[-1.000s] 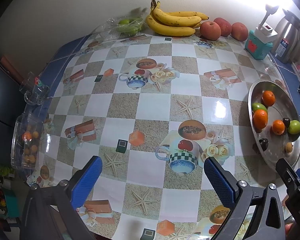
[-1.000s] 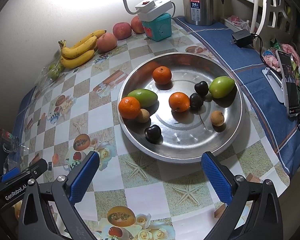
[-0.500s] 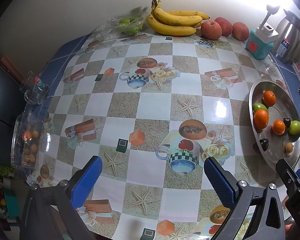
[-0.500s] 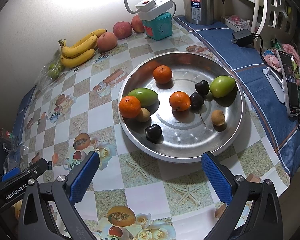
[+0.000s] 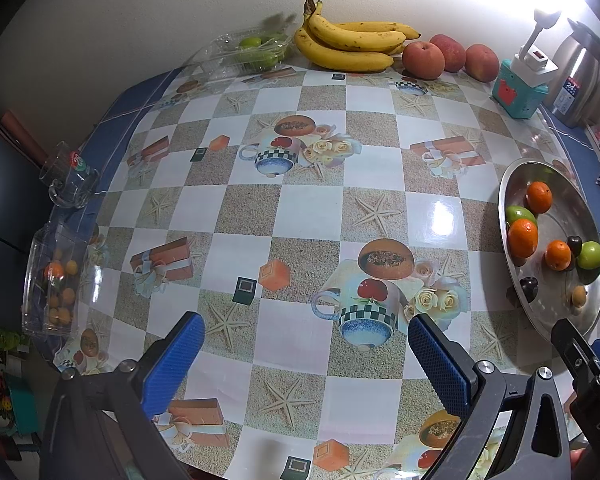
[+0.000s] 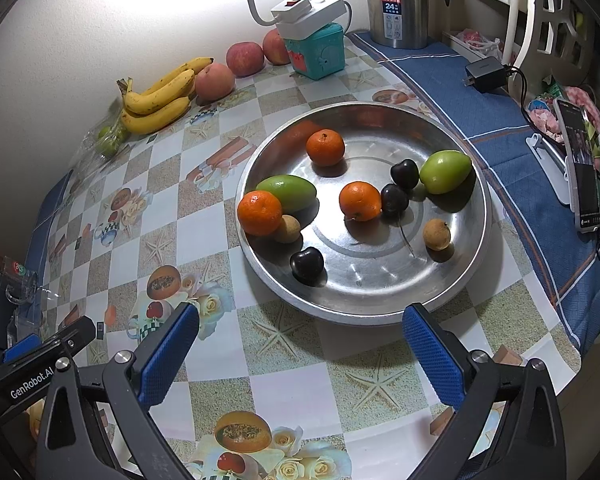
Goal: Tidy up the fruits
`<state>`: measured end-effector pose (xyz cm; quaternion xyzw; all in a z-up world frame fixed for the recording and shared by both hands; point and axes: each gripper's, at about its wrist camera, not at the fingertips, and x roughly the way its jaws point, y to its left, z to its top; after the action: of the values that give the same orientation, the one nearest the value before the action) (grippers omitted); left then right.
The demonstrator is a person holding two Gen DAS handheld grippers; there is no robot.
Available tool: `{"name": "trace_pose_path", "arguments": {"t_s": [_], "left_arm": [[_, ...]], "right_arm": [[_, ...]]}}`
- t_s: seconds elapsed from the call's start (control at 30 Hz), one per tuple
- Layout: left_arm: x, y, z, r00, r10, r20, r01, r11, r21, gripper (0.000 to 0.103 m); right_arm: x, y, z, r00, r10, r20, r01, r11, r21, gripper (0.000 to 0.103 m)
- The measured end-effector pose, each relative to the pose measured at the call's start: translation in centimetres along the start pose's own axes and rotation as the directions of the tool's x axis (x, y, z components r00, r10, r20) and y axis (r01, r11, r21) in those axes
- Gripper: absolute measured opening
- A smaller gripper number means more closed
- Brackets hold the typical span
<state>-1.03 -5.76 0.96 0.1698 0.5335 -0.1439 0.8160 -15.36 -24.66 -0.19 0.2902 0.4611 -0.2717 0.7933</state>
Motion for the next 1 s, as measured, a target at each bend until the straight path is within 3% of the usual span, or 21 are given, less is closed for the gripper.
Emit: {"name": "trace_pose_path", "arguments": {"t_s": [1.0], "left_arm": [[-0.1, 0.47, -0.05, 1.0, 0.006, 0.001, -0.006, 1.0, -0.021, 0.103]], "right_arm": [[0.08, 0.04, -0.1, 1.0, 0.0, -0.002, 0.0, 1.0, 0.0, 0.101]]}}
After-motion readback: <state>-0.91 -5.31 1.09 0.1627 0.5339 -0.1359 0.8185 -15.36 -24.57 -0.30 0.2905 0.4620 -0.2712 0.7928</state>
